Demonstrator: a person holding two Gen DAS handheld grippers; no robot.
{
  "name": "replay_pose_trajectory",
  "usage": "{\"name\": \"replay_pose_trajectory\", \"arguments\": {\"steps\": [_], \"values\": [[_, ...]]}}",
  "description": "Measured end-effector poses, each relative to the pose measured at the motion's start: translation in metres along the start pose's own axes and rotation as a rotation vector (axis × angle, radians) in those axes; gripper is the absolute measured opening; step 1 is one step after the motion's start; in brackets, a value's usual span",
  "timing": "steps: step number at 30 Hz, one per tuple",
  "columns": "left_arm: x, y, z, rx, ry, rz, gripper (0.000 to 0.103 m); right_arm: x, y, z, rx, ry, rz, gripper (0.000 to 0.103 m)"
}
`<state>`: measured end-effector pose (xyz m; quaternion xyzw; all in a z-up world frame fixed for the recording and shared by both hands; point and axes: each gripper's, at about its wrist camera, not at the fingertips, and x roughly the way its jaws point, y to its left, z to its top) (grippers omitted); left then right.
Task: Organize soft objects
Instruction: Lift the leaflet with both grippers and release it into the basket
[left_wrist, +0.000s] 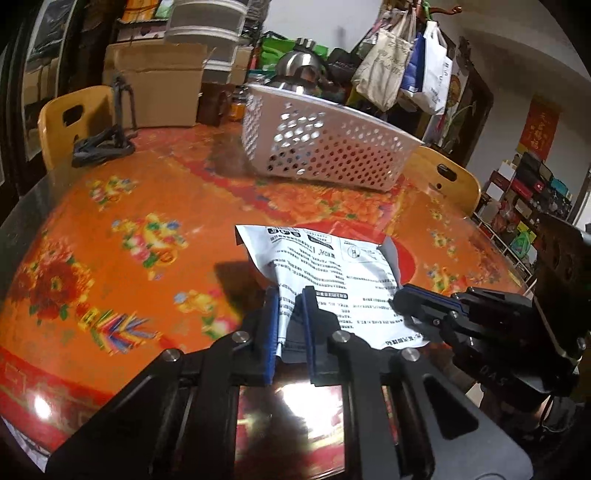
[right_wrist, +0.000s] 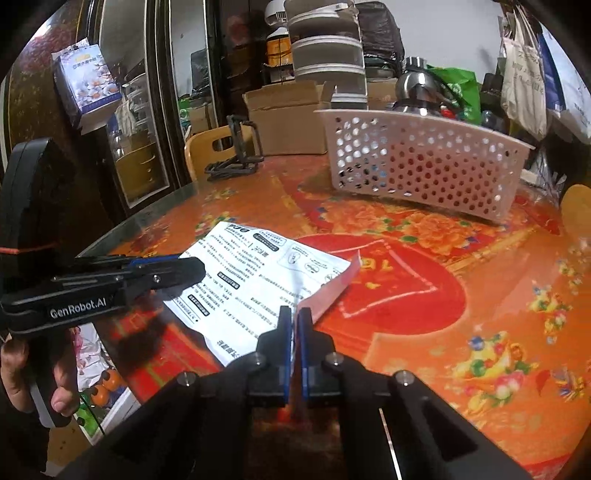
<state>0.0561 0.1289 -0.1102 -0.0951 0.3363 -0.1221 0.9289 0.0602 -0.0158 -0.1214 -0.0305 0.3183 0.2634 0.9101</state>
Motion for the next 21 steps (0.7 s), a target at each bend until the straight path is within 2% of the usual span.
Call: {"name": "replay_pose_trajectory", "arguments": {"steps": [14, 21], "values": [[0.018, -0.054, 0.058, 0.067, -0.040, -0.039, 0.010, -0.028, -0.056, 0.031, 0.022, -0.068, -0.067, 0.002], [0.019, -0.071, 0.106, 0.091, -0.073, -0.052, 0.010, -0.041, -0.077, 0.068, -0.010, -0.106, -0.092, 0.002]]}}
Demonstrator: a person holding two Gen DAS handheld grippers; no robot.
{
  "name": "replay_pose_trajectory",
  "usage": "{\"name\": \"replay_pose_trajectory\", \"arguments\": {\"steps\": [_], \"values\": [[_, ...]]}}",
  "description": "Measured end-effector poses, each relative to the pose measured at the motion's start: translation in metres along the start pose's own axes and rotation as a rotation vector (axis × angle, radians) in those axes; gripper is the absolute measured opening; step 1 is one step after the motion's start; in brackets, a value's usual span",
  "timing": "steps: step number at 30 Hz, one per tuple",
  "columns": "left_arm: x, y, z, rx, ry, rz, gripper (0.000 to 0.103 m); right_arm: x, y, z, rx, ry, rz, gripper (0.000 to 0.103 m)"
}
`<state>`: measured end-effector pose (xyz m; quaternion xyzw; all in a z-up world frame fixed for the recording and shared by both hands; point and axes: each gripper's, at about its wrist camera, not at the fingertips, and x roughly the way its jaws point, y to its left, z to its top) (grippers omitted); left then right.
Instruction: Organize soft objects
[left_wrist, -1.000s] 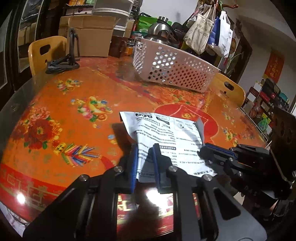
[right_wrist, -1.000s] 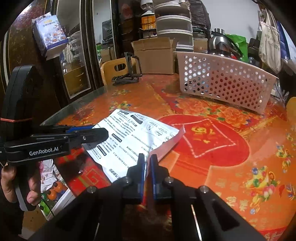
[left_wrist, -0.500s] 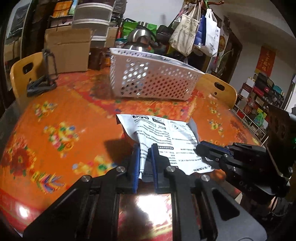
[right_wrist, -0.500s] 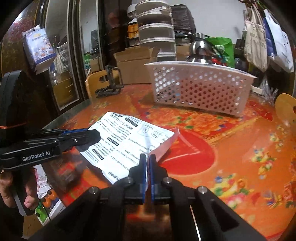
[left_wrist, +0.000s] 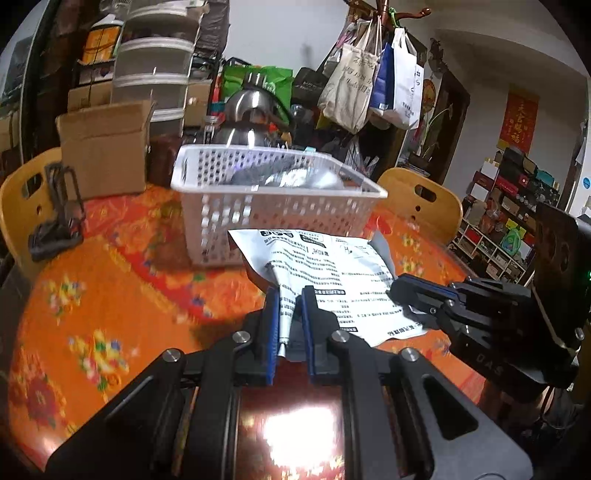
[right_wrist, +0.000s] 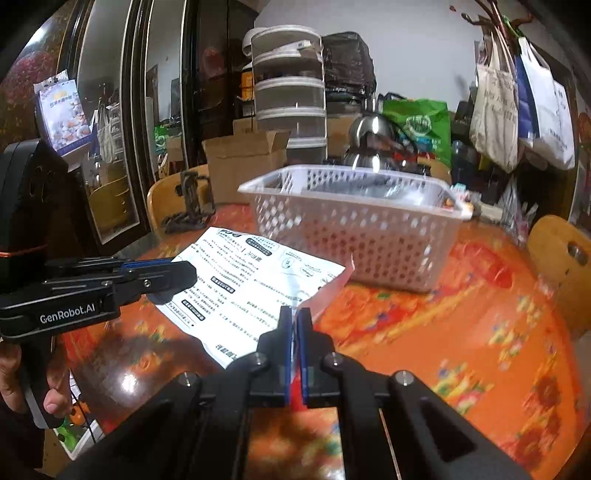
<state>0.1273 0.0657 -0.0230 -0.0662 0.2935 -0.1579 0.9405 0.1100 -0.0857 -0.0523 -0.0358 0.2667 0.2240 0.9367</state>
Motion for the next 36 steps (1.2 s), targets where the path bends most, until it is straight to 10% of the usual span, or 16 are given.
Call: {"name": "replay_pose_trajectory", "arguments": {"steps": [16, 28, 32, 36], "values": [[0.039, 0.003, 0.165, 0.023, -0.090, 0.007, 0.010, 0.012, -0.053, 0.140, -0.081, -0.107, -0.046, 0.002], [0.148, 0.034, 0.210, 0.028, -0.027, 0.076, 0.011, 0.079, -0.087, 0.189, -0.120, -0.121, -0.117, 0.001], [0.189, 0.054, 0.192, -0.023, 0.088, 0.127, 0.058, 0.115, -0.099, 0.179, -0.109, -0.042, -0.145, 0.042], [0.188, 0.058, 0.182, -0.004, 0.064, 0.150, 0.091, 0.123, -0.111, 0.159, -0.054, -0.010, -0.142, 0.058]]}}
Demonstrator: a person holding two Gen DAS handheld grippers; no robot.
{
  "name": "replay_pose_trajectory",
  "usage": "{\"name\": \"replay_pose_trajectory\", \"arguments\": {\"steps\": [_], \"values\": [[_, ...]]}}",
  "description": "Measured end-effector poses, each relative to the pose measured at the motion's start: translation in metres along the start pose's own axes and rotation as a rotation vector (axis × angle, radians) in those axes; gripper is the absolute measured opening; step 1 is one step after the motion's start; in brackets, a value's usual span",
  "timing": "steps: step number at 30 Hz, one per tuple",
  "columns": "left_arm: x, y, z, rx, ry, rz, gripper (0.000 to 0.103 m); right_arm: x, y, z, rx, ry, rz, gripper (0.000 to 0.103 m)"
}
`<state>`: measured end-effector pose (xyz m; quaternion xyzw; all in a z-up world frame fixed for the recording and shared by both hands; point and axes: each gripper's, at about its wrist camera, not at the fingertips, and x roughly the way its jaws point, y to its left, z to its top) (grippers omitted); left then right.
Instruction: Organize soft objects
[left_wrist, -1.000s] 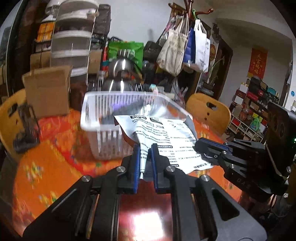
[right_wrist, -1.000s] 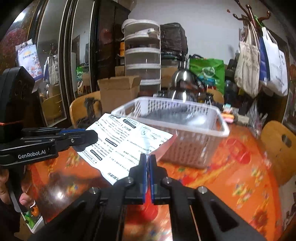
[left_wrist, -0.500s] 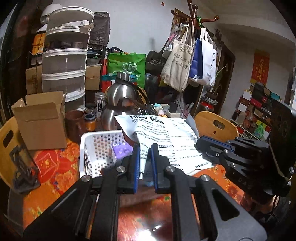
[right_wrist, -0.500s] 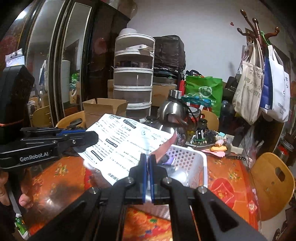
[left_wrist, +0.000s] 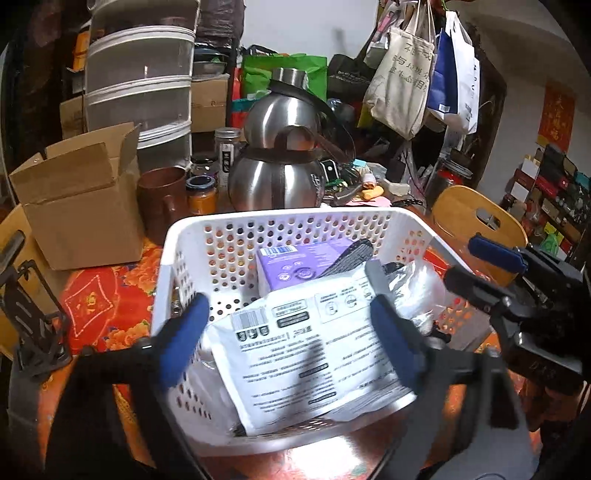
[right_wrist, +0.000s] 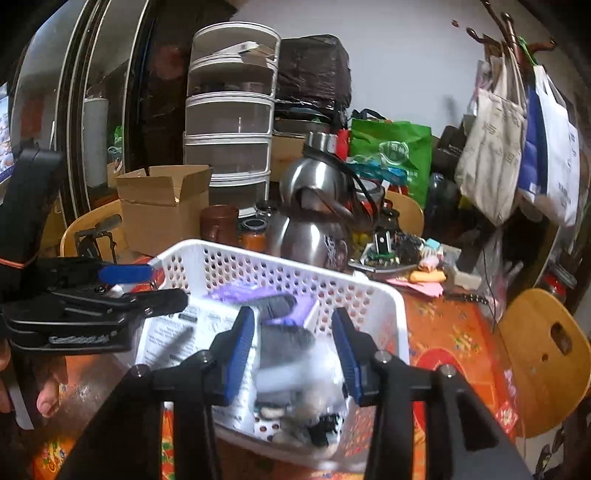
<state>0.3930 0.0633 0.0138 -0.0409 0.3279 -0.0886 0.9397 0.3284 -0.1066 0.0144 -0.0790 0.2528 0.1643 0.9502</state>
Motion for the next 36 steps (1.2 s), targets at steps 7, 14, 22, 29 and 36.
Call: {"name": "replay_pose_trajectory", "arguments": {"steps": [7, 14, 22, 29, 36], "values": [[-0.006, 0.000, -0.009, 0.010, -0.013, 0.013, 0.097, 0.009, -0.011, -0.015, 0.041, 0.039, -0.007, 0.068], [-0.017, -0.006, -0.017, 0.032, -0.025, 0.056, 0.103, 0.004, -0.010, -0.021, 0.052, 0.050, 0.008, 0.076], [-0.068, -0.017, -0.036, 0.051, -0.080, 0.118, 0.103, -0.028, -0.016, -0.029, 0.114, 0.044, 0.015, 0.081], [-0.168, -0.041, -0.079, 0.091, -0.130, 0.153, 0.103, -0.105, -0.009, -0.051, 0.199, 0.063, -0.010, 0.090], [-0.273, -0.056, -0.140, 0.053, -0.148, 0.210, 0.103, -0.214, 0.009, -0.084, 0.290, -0.028, -0.120, 0.100]]}}
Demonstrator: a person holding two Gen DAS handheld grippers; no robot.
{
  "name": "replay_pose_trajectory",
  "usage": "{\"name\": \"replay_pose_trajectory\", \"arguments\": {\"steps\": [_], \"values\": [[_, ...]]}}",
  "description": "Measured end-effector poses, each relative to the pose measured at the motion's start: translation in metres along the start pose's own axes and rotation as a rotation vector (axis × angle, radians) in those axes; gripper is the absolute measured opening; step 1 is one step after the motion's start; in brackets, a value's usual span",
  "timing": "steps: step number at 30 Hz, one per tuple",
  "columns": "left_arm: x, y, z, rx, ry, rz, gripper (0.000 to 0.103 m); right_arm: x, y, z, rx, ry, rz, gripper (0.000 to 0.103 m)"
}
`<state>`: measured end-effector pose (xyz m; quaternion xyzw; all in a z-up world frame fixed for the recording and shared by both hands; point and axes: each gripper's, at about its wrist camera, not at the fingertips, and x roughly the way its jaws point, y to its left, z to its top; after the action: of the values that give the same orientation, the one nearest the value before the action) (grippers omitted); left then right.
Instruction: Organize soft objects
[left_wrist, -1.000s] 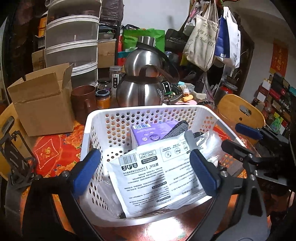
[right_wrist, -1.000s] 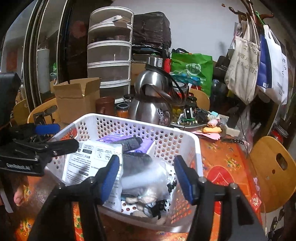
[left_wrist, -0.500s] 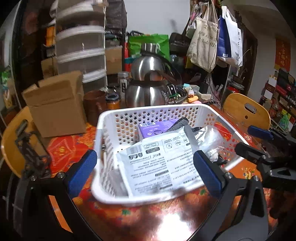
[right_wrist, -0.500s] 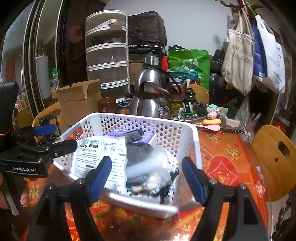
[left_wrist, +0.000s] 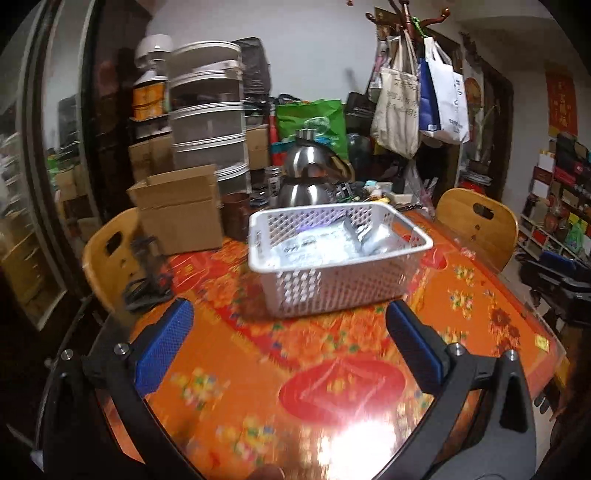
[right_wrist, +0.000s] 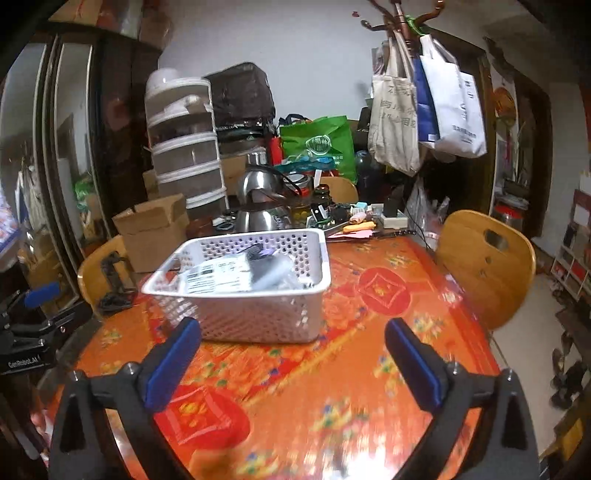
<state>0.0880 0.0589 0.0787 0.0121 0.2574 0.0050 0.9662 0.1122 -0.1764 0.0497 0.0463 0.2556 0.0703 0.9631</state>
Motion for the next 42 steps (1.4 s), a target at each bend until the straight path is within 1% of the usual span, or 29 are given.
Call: {"name": "replay_pose_trajectory", "arguments": {"steps": [1, 4, 5, 6, 9, 10, 12, 19, 21, 26, 34, 42], "values": [[-0.012, 0.000, -0.006, -0.007, -0.001, 0.001, 0.103, -0.017, 0.002, -0.006, 0.002, 0.012, 0.030, 0.100], [-0.047, -0.003, -0.021, -0.016, -0.009, 0.001, 0.103, -0.049, 0.007, -0.019, -0.004, 0.031, 0.058, 0.102], [-0.056, -0.006, -0.025, -0.015, -0.017, -0.001, 0.103, -0.057, 0.009, -0.023, -0.007, 0.025, 0.063, 0.103], [-0.063, -0.008, -0.027, -0.015, -0.026, -0.007, 0.103, -0.065, 0.013, -0.027, -0.018, 0.019, 0.060, 0.103], [-0.072, -0.014, -0.033, -0.022, -0.006, -0.024, 0.103, -0.074, 0.023, -0.037, -0.058, 0.015, 0.030, 0.103], [-0.073, -0.015, -0.033, -0.024, -0.007, -0.030, 0.103, -0.073, 0.026, -0.040, -0.071, 0.022, 0.029, 0.103], [-0.073, -0.020, -0.033, -0.016, -0.006, -0.018, 0.103, -0.070, 0.029, -0.045, -0.067, 0.038, 0.045, 0.103], [-0.062, -0.018, -0.028, -0.026, 0.017, -0.037, 0.103, -0.053, 0.032, -0.046, -0.051, 0.071, 0.061, 0.103], [-0.065, -0.018, -0.028, -0.027, 0.014, -0.040, 0.103, -0.053, 0.032, -0.046, -0.051, 0.068, 0.060, 0.103], [-0.054, -0.018, -0.022, -0.032, 0.013, -0.044, 0.103, -0.049, 0.036, -0.047, -0.066, 0.071, 0.055, 0.103], [-0.050, -0.022, -0.023, -0.024, 0.022, -0.065, 0.103, -0.052, 0.037, -0.047, -0.074, 0.065, 0.046, 0.103], [-0.048, -0.021, -0.024, -0.022, 0.029, -0.069, 0.103, -0.054, 0.036, -0.046, -0.074, 0.063, 0.044, 0.103]]}}
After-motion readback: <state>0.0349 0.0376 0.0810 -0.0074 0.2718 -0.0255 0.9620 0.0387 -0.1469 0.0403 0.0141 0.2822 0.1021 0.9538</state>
